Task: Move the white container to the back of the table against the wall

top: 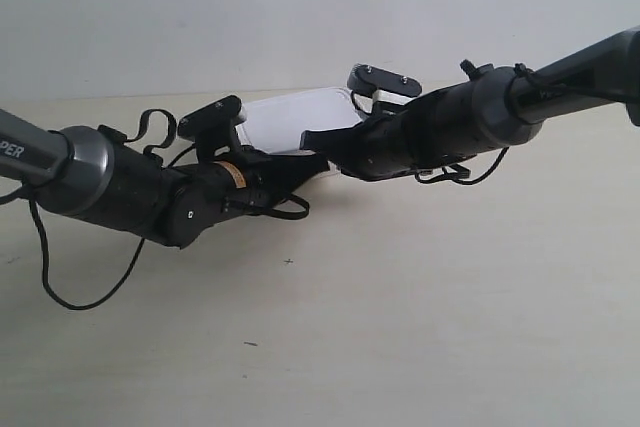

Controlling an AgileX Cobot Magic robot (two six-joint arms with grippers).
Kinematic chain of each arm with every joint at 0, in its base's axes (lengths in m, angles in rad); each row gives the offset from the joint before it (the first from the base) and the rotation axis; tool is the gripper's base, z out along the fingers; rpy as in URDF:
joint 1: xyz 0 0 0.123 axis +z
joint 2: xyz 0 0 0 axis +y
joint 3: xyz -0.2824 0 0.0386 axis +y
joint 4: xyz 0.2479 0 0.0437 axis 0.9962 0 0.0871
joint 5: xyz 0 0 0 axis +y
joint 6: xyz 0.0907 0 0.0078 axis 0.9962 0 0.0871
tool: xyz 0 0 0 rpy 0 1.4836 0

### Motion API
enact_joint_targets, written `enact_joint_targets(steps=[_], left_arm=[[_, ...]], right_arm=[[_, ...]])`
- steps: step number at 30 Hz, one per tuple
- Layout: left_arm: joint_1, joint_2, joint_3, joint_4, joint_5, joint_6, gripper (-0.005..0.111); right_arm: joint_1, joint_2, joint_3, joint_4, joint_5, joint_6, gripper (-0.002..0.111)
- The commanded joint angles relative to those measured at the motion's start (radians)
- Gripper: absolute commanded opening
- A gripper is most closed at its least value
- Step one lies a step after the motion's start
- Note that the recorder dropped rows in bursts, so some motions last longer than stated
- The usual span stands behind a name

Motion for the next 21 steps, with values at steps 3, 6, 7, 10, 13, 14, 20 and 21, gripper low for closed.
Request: enact_joint_targets(steps=[3, 6, 7, 10, 13, 14, 20, 21], left_arm=[[0.024, 0.056, -0.074, 0.003, 0.004, -0.003, 0.000], [0.035, 0.075, -0.096, 0.003, 0.010, -0.003, 0.000], [0.040, 0.084, -0.104, 0.003, 0.010, -0.003, 0.000], [0.053, 0.099, -0.121, 0.003, 0.011, 0.000, 0.000], [0.070, 0.112, -0.142, 0.003, 0.011, 0.000, 0.000], [0.075, 0.114, -0.149, 0.003, 0.011, 0.000, 0.000], [0.096, 0.130, -0.184, 0.003, 0.011, 0.000, 0.000], [0.102, 0.132, -0.189, 0.003, 0.011, 0.000, 0.000]], right_arm=[[-0.005, -0.006, -0.006, 0.020, -0.028, 0.034, 0.000], [-0.005, -0.006, -0.006, 0.020, -0.028, 0.037, 0.000], [-0.005, -0.006, -0.006, 0.023, -0.038, 0.038, 0.000], [-0.005, -0.006, -0.006, 0.023, -0.061, 0.038, 0.000], [-0.005, -0.004, -0.017, 0.023, -0.064, 0.038, 0.000], [-0.005, -0.004, -0.020, 0.020, -0.064, 0.038, 0.000], [-0.005, -0.004, -0.068, 0.020, -0.064, 0.030, 0.000], [-0.005, -0.004, -0.075, 0.020, -0.064, 0.028, 0.000]])
